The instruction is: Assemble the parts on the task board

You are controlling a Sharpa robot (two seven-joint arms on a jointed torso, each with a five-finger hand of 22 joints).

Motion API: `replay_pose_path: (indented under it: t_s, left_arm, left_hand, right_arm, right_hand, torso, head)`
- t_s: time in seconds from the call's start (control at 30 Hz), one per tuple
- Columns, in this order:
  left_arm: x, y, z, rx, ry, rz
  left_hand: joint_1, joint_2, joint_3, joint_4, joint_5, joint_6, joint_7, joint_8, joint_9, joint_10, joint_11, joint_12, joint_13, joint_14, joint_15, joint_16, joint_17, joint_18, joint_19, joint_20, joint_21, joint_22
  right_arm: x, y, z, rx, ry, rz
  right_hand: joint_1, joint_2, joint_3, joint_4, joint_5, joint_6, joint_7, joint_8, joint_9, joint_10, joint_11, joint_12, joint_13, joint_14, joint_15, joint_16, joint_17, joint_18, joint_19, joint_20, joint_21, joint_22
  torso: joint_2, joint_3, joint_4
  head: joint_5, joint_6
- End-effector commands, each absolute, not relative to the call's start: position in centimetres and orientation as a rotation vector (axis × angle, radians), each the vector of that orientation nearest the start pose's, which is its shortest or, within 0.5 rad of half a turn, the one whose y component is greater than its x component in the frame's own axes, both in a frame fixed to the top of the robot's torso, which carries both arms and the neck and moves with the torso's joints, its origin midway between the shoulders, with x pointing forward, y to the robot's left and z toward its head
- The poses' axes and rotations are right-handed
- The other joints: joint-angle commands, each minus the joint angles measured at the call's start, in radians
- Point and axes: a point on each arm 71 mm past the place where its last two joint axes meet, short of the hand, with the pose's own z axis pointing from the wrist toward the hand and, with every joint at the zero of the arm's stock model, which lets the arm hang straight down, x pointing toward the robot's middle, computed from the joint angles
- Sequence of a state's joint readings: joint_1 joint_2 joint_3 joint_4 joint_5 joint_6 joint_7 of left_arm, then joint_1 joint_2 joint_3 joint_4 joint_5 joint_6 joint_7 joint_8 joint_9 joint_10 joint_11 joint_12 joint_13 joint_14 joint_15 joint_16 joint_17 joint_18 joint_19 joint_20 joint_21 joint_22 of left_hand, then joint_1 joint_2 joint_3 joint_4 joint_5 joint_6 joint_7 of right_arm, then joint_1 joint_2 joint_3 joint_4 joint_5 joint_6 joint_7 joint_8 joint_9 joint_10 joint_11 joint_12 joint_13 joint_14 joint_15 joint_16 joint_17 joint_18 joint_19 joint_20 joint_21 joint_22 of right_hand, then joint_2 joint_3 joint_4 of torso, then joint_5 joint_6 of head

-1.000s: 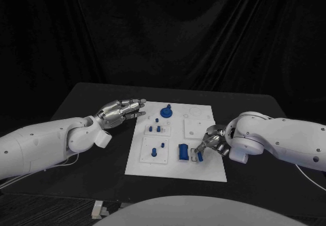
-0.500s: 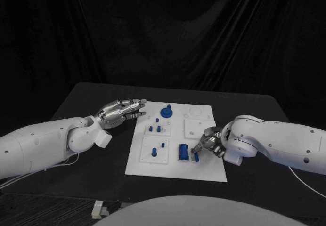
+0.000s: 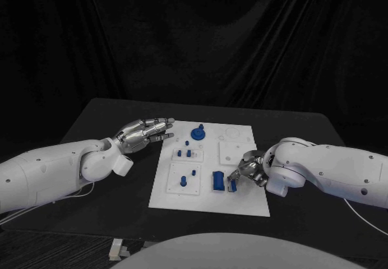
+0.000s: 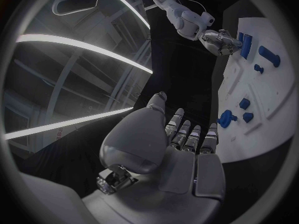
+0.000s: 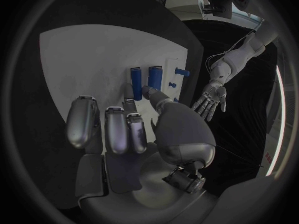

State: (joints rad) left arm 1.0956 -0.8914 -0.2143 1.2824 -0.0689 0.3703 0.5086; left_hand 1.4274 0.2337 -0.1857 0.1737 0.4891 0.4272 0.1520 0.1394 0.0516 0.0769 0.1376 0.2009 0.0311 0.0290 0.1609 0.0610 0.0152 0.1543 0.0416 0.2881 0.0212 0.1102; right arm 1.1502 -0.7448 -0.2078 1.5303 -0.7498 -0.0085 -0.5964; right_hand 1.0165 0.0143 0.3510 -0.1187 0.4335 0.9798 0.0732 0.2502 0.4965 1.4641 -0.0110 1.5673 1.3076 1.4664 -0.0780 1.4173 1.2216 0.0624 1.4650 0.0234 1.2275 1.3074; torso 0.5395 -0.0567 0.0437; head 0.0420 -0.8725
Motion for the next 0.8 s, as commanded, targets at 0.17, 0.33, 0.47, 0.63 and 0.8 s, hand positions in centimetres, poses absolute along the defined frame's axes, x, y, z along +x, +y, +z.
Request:
replay_pose_path:
  t_s: [0.17,0.33,0.47,0.63,0.8]
  left_arm:
    - [45.24,27.72,-28.65,-1.086,1.762,-1.888]
    - [45.22,27.7,-28.66,-1.087,1.765,-1.89]
    - [45.21,27.71,-28.67,-1.087,1.767,-1.89]
    - [45.21,27.7,-28.68,-1.087,1.769,-1.891]
    - [45.2,27.68,-28.7,-1.088,1.771,-1.891]
  left_hand:
    - [0.0,0.012,0.003,0.004,0.006,-0.006,0.011,0.002,0.0,-0.002,0.007,0.0,0.001,-0.001,0.007,0.003,0.001,0.02,0.003,0.004,0.003,-0.001]
    - [0.0,0.013,0.004,0.004,0.006,-0.007,0.011,0.002,0.0,-0.003,0.007,-0.001,0.001,-0.001,0.007,0.003,0.001,0.02,0.002,0.004,0.003,-0.002]
    - [0.0,0.013,0.004,0.004,0.006,-0.007,0.011,0.002,0.0,-0.003,0.007,-0.001,0.001,-0.001,0.007,0.003,0.001,0.02,0.002,0.004,0.003,-0.002]
    - [0.0,0.013,0.004,0.004,0.006,-0.007,0.011,0.002,0.0,-0.003,0.007,-0.001,0.001,-0.001,0.007,0.003,0.001,0.02,0.002,0.004,0.003,-0.002]
    - [0.0,0.013,0.004,0.004,0.006,-0.007,0.011,0.002,0.0,-0.003,0.007,-0.001,0.001,-0.001,0.007,0.003,0.001,0.02,0.002,0.004,0.003,-0.002]
  right_arm:
    - [41.8,-17.1,-30.94,0.456,2.615,0.469]
    - [41.75,-17.02,-31.07,0.441,2.623,0.463]
    - [41.72,-16.98,-31.14,0.435,2.627,0.46]
    - [41.73,-16.99,-31.18,0.434,2.627,0.457]
    - [41.76,-17.05,-31.19,0.437,2.625,0.455]
  right_hand:
    - [-0.027,-0.013,-0.035,0.038,-0.057,-0.016,0.002,-0.014,-0.014,0.107,0.007,0.004,0.263,0.046,0.005,-0.005,-0.001,0.013,0.002,0.011,-0.006,0.16]
    - [-0.034,-0.018,-0.059,0.059,-0.115,-0.018,0.004,-0.018,-0.024,0.107,0.009,0.004,0.263,0.046,0.007,-0.004,-0.001,0.013,0.003,0.013,-0.007,0.16]
    - [-0.041,-0.019,-0.069,0.071,-0.133,-0.018,0.005,-0.019,-0.029,0.107,0.01,0.004,0.263,0.047,0.008,-0.003,0.0,0.013,0.003,0.013,-0.007,0.16]
    - [-0.056,-0.02,-0.09,0.096,-0.171,-0.018,0.006,-0.022,-0.037,0.107,0.012,0.004,0.263,0.046,0.009,-0.003,-0.001,0.014,0.004,0.014,-0.009,0.16]
    - [-0.093,-0.015,-0.119,0.141,-0.201,-0.014,0.005,-0.021,-0.045,0.107,0.011,0.004,0.263,0.046,0.009,-0.004,-0.003,0.014,0.004,0.015,-0.012,0.16]
  torso:
    - [0.001,0.0,-0.0008]
    - [0.001,0.0,-0.0007]
    - [0.0,0.0,-0.0004]
    - [0.0,0.0001,0.0002]
    - [0.0,0.0,0.0002]
  head:
    - [0.002,0.0]
    - [0.004,0.0]
    - [0.004,0.0]
    - [0.004,0.0]
    - [0.004,0.0]
